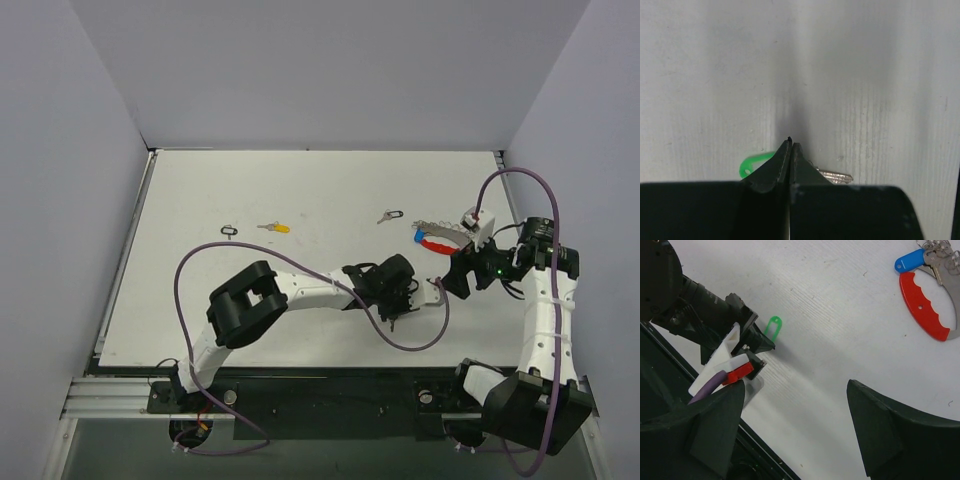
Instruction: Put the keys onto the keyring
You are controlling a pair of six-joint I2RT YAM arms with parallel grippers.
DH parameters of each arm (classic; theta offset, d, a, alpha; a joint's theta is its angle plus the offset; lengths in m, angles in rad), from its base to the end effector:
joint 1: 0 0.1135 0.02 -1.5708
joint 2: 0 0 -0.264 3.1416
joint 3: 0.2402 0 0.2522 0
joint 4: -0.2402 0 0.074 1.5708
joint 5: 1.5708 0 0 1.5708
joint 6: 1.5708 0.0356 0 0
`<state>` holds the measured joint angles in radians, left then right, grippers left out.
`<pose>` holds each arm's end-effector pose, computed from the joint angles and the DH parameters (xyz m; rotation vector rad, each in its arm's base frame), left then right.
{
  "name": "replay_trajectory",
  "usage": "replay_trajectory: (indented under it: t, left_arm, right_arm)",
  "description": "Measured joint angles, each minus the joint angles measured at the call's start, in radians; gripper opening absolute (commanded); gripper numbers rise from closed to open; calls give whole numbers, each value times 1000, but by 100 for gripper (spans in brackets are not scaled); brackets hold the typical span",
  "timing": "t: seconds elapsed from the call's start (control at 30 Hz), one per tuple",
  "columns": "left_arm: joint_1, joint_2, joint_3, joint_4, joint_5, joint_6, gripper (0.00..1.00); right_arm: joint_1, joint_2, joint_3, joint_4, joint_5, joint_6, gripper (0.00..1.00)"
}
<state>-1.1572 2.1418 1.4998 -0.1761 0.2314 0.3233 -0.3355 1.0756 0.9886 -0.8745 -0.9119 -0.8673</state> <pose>0.1810 -0.4328 0.1577 1.7455 1.7429 -0.6562 0.1968 -0.0388 0.3057 -0.8678 1.9490 0.4775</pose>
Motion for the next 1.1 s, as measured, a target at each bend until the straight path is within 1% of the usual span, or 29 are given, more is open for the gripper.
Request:
replay_trajectory:
  t: [0.03, 0.07, 0.1, 0.13, 0.17, 0.2, 0.3, 0.4, 0.5, 0.57, 0.67, 0.73, 0.8, 0.83, 0.9, 0.93, 0.97, 1.0, 1.1]
  left_arm:
    - [0, 2, 6, 0, -2, -8, 12]
    - [0, 4, 14, 0, -12, -17, 14]
    - [2, 4, 21, -1, -23, -27, 20]
    - [3, 4, 23, 0, -33, -34, 30]
    - [2, 4, 23, 1, -43, -45, 33]
    - [2, 4, 23, 3, -50, -57, 43]
    - [2, -6, 1, 40, -79, -103, 52]
    - [10, -62, -94, 108, -99, -164, 52]
    - [39, -154, -198, 155, -99, -221, 53]
    - [72, -230, -259, 195, -90, -262, 52]
    - [160, -404, -379, 256, -59, -323, 54]
    - [226, -522, -439, 268, -37, -351, 58]
    - [307, -643, -488, 277, -2, -375, 62]
    - [352, -703, -506, 274, 19, -383, 65]
    - [426, -793, -528, 263, 56, -386, 69]
    - [459, -834, -538, 256, 74, -384, 71]
    - [491, -873, -552, 248, 92, -377, 76]
    - [515, -909, -570, 244, 95, -367, 78]
    - [534, -1001, -674, 262, 81, -339, 83]
  right_arm:
    - [-4, 1, 0, -5, -3, 3, 78]
    - [-4, 1, 0, -10, -10, 4, 78]
    - [-4, 1, 0, -14, -21, 7, 78]
    - [-5, 1, 0, -11, -27, 9, 78]
    - [-6, 1, 0, -10, -29, 10, 78]
    - [-6, 2, 0, -11, -29, 10, 78]
    - [-6, 5, 0, -8, -39, 13, 78]
    - [-5, 14, 0, -26, -57, 12, 78]
    - [-4, 21, 0, -39, -77, 0, 78]
    - [-2, 28, 0, -56, -78, -25, 78]
    - [25, 45, 0, -92, -78, -95, 78]
    - [82, 62, 0, -124, -73, -166, 79]
    - [149, 79, -6, -157, -64, -269, 81]
    - [192, 89, -17, -178, -57, -344, 82]
    - [248, 105, -40, -211, -37, -458, 81]
    - [270, 115, -50, -225, -25, -509, 80]
    - [287, 129, -56, -238, -9, -559, 78]
    - [304, 149, -58, -246, 10, -613, 75]
    - [334, 219, -58, -248, 54, -737, 67]
